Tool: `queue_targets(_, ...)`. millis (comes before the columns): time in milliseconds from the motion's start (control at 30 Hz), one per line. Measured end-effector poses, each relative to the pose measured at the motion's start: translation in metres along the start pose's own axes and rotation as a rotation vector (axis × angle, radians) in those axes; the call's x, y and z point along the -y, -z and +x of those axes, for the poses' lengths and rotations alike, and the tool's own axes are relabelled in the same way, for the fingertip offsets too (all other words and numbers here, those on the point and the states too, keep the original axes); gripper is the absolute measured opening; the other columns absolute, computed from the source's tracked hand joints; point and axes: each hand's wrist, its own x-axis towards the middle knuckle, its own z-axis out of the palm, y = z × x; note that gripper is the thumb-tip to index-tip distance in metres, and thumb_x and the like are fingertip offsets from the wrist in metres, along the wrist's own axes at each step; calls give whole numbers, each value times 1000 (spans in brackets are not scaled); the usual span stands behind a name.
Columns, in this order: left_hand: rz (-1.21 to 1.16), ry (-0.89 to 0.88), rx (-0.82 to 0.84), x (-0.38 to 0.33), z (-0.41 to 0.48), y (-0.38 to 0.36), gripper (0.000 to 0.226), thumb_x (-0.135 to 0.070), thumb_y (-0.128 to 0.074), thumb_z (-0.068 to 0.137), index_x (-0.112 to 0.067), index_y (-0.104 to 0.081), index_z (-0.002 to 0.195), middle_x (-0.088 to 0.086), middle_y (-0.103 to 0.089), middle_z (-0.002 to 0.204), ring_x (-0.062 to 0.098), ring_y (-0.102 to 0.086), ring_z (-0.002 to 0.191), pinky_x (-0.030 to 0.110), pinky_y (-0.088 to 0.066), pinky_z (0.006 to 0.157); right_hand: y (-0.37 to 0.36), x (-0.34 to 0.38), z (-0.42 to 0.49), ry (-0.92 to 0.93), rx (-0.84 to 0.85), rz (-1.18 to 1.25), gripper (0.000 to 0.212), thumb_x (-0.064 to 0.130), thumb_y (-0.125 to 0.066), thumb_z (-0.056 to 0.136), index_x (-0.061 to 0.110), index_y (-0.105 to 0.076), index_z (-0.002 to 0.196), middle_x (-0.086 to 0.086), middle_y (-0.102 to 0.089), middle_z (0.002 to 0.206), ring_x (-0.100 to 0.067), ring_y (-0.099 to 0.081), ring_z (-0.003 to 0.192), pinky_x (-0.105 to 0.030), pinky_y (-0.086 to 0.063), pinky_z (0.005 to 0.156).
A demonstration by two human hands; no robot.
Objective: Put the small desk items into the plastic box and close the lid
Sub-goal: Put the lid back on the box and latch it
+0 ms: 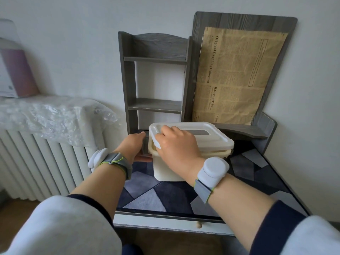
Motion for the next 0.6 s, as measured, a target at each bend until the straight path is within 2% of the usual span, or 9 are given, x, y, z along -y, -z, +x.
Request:
queue_targets(100,2,8,-12,-1,0,1,31,-33,-42,99,-10,-60,87,17,-69,77,31,-69,59,42,-60,51,-5,2,3,-1,-12,24,32,45,-84,65,14,-74,66,-3,-65,69,-24,-63,60,-25,-43,50)
queue_targets(200,23,12,-20,-3,-3,1,28,-28,-44,97,-10,-59,84,18,-67,77,32,-68,60,46,-61,54,-8,3,2,6,0,35,43,53,-80,67,11,-75,66,-5,-66,69,-26,-63,63,-29,-46,53)
queue_targets(333,67,8,-50,-5,-6,-3,30,-38,-46,97,-14,-59,86,14,-65,83,30,-66,66,38,-59,45,-12,4,-4,22,63,100,44,51,-73,78,7,-76,75,-8,-67,77,-29,-63,74,-36,-48,63)
queue_targets(400,84,2,-27,-5,-6,-4,33,-40,-47,96,-11,-62,94,15,-68,86,31,-68,70,43,-61,57,-12,3,-5,-11,46,146,43,50,-63,85,9,-75,78,-7,-66,80,-28,-61,78,-37,-45,65)
queue_targets(467,110,-12,-7,-3,-6,-5,39,-43,-48,94,-9,-64,104,19,-70,92,33,-70,77,47,-61,70,-11,-5,-5,-80,-42,225,36,40,-58,90,11,-74,76,-7,-64,76,-29,-61,74,-35,-46,63)
queue_targets(533,139,-26,-8,-2,-6,-6,45,-48,-47,93,-10,-64,110,20,-70,101,34,-71,85,46,-61,71,-11,-22,-8,-154,-106,266,29,28,-52,93,12,-73,80,-7,-64,81,-31,-60,77,-36,-49,65)
queue_targets(600,145,-32,-15,-3,-8,-7,49,-55,-45,91,-14,-63,110,18,-69,104,33,-70,89,45,-62,69,-13,-51,-13,-262,-75,277,29,26,-45,98,12,-71,93,-7,-63,94,-30,-58,89,-38,-48,72)
